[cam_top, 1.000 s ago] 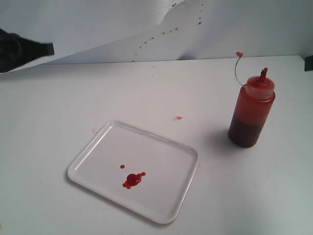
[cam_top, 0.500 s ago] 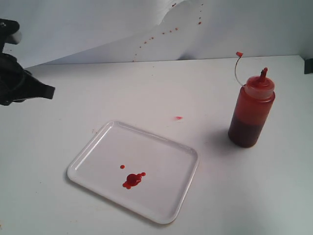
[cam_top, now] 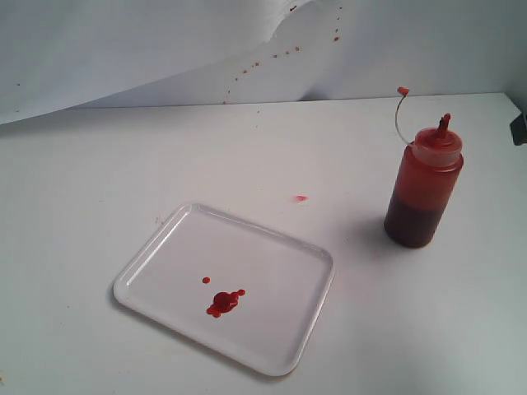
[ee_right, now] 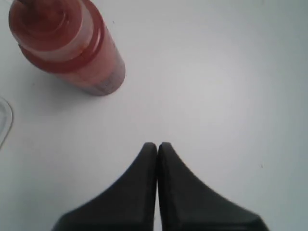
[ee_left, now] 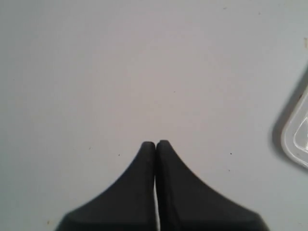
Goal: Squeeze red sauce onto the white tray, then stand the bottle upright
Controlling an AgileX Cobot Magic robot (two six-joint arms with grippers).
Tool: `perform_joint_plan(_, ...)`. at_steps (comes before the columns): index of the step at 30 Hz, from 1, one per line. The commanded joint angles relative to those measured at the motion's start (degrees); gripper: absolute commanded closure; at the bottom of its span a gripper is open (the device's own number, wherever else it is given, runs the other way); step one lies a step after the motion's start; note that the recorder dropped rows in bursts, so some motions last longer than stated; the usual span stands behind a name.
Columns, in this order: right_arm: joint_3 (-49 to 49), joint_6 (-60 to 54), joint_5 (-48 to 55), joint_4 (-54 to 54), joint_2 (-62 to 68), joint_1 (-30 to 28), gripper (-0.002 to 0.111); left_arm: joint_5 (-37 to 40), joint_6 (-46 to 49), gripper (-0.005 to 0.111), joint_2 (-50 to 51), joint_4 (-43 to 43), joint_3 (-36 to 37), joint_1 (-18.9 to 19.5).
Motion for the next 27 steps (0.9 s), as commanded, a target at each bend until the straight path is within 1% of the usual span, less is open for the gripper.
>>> perform_joint_plan(1,0.9,-0.8,3.5,0.5,-0.1,-0.1,0.108,-0.5,2.0,0.107,-3.7,-2.4,0.1,1.6)
perform_joint_plan(3,0.9,-0.8,5.9,0.6,-0.1,-0.1,0.108,-1.5,2.2,0.107,-5.8,-2.8,0.1,1.6)
perform_joint_plan(6,0.9,-0.8,8.3,3.4,-0.7,-0.1,0.108,0.0,2.3,0.107,-8.6,-2.8,0.3,1.6)
perform_joint_plan(8,0.9,-0.3,8.0,2.8,-4.0,-0.1,0.108,0.2,2.0,0.107,-11.9,-4.4,0.3,1.6)
perform_joint_plan(11,0.9,0.1,8.0,1.4,-8.6,-0.1,0.108,0.7,2.4,0.107,-15.0,-4.5,0.3,1.5)
perform_joint_plan(15,0.9,0.0,7.5,0.0,-17.9,-0.1,0.108,1.7,2.5,0.107,-22.0,-4.5,0.3,1.5)
perform_joint_plan(18,0.9,-0.8,7.4,-0.2,-25.7,-0.1,0.108,1.3,2.5,0.107,-30.3,-4.5,0.3,1.5)
perform_joint_plan(23,0.9,-2.5,7.4,-1.5,-43.7,-0.1,0.108,2.7,4.1,0.107,-48.0,-4.9,0.3,1.5)
perform_joint_plan(26,0.9,-3.2,8.0,-2.4,-50.3,-0.1,0.108,3.7,5.5,0.107,-54.2,-5.6,0.3,1.5)
perform_joint_plan(27,0.9,-3.8,8.0,-2.8,-54.6,-0.1,0.108,4.6,5.8,0.107,-57.9,-5.8,0.3,1.5)
